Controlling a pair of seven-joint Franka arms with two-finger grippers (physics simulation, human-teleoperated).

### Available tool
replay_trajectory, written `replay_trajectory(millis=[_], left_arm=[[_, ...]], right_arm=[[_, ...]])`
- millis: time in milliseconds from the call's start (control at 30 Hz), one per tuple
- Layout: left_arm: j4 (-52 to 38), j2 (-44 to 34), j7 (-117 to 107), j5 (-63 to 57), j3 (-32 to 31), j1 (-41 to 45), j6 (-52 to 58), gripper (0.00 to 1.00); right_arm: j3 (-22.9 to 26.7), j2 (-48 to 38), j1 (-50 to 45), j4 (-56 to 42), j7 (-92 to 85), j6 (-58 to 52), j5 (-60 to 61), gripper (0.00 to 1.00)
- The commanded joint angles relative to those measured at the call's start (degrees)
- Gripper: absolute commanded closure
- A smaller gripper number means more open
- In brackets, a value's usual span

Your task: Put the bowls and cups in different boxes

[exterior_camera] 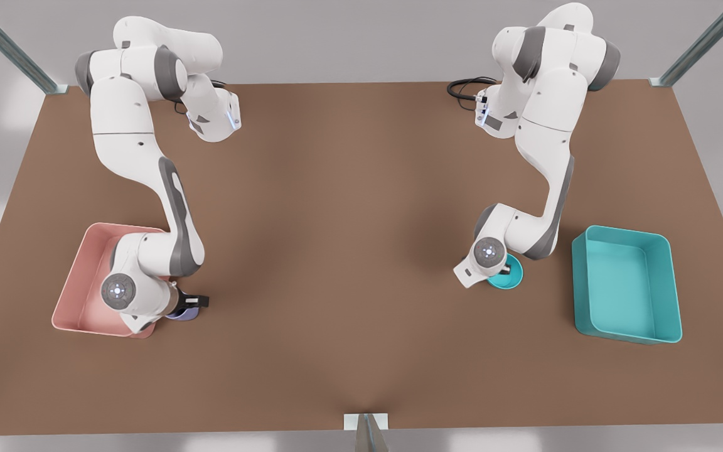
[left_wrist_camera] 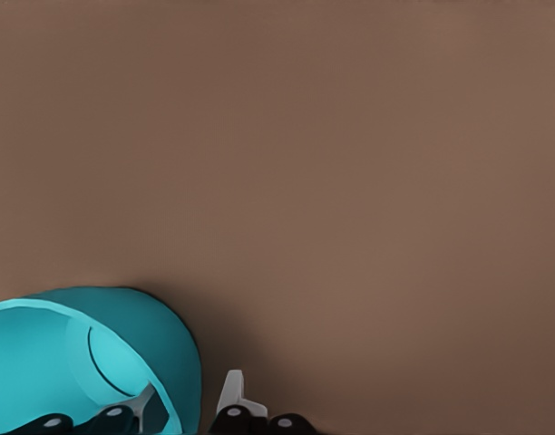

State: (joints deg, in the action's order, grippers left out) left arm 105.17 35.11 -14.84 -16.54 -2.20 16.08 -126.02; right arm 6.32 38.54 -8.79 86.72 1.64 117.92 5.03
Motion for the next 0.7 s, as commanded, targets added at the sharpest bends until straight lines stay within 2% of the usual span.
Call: replay_trajectory(millis=[0,100,200,300,367,400,467,567,667], left_arm=[[-0.4,-0.1,0.3,1.6,0.0,-0.1,-1.3,0.79],[-0.8,-1.2,0.3,1.7,0.1,-0.4,0.9,0.79],[-0.8,-7.3,0.1,1.5,0.9,-1.6,9.6,0.79],[-4.7,-16.5,0.1,1.5,7.5,-4.6,22.9,0.79],[-7.7,-16.9,0.3,2.0,8.1,-11.2,24.9,0.79],[-8.7,-16.6,0.5,3.5,8.1,-14.6,24.8,0.79],[-8.7,-15.6,1.7,3.8,8.1,-18.7,24.2,0.79],[-8.6,-10.5,2.6,3.7,9.2,-22.8,18.9,0.79],[-8.7,-4.9,2.2,3.6,9.3,-23.1,10.8,0.79]], right_arm=[[0.0,0.2,-0.1,-0.1,-0.3,0.9,0.1,0.0],[0.0,1.0,0.0,0.1,-0.3,0.9,0.1,0.0],[0.0,2.3,0.0,0.0,-0.2,0.9,0.1,0.0],[0.0,2.9,0.0,0.0,-0.2,1.0,0.1,0.02],[0.0,3.2,0.0,0.0,-0.2,1.0,0.1,0.3],[-0.1,3.2,0.0,0.0,-0.2,1.0,0.2,0.39],[-0.1,3.3,0.0,0.0,-0.2,1.0,0.2,0.45],[-0.1,3.2,0.0,-0.1,-0.2,0.9,0.2,0.78],[-0.1,3.2,0.2,-0.2,0.0,0.8,0.8,0.79]])
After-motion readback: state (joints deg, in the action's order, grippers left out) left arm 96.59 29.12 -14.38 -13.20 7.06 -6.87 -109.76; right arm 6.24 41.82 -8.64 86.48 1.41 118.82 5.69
